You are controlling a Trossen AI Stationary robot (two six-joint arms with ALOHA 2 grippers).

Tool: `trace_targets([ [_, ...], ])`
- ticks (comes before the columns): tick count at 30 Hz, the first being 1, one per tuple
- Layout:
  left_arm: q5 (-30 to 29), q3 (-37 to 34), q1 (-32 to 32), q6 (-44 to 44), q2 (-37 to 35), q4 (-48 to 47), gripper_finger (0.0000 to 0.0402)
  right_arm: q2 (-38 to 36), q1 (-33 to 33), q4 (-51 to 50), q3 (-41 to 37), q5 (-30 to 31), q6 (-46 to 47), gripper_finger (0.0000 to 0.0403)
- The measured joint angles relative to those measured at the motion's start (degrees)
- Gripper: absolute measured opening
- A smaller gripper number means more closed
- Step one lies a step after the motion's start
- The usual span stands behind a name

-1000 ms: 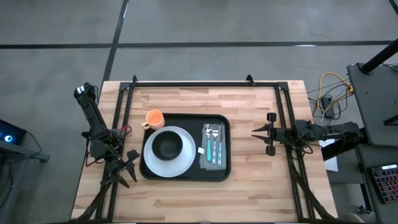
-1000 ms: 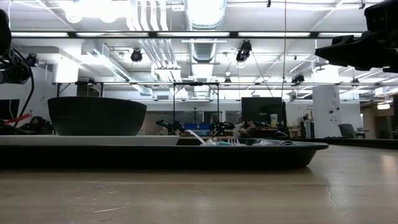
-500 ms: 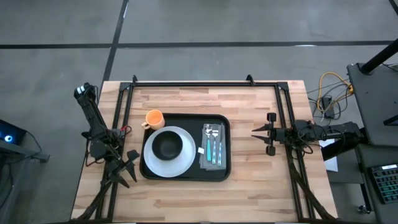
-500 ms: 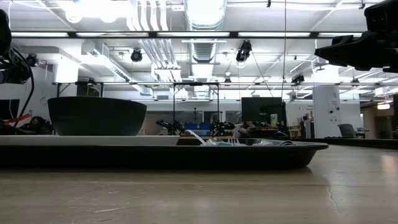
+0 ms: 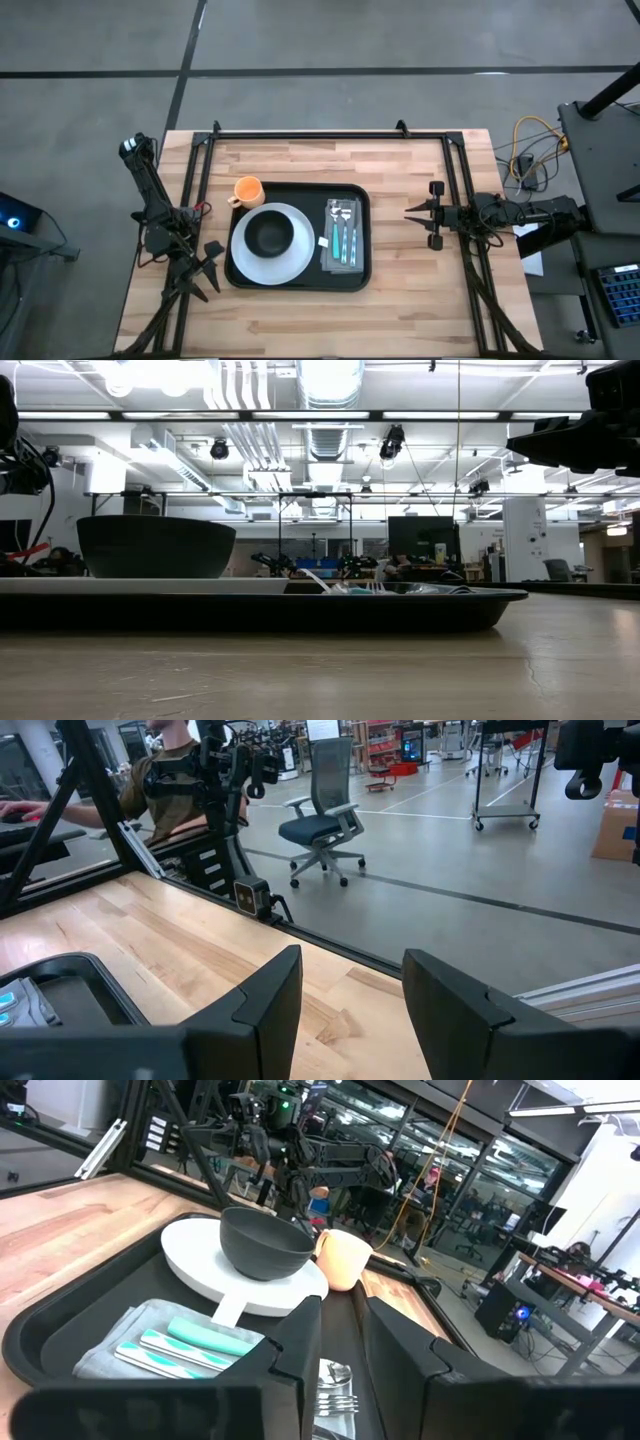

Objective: Set up tray
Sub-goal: Return to Home Position

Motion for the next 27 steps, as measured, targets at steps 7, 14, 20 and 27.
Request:
trace_targets([
  [7,0.01,-0.01,0.02,0.00,-0.01,0.00,0.0155,0.00,0.00,0.01,0.00,-0.01,0.00,0.0080],
  [14,-0.01,-0.01,0.01,0.00,-0.01,0.00,0.0155,0.00,0.00,0.01,0.00,-0.01,0.00,0.0086],
  [20,0.00,-0.01,0.01,0.00,-0.01,0.00,0.0155,0.00,0.02,0.01,0.00,-0.01,0.00,0.0080],
  [27,0.00,-0.01,0.00,0.00,-0.01,0.00,0.0155,0.00,0.07,0.02,0.00,-0.01,0.00,0.0069],
])
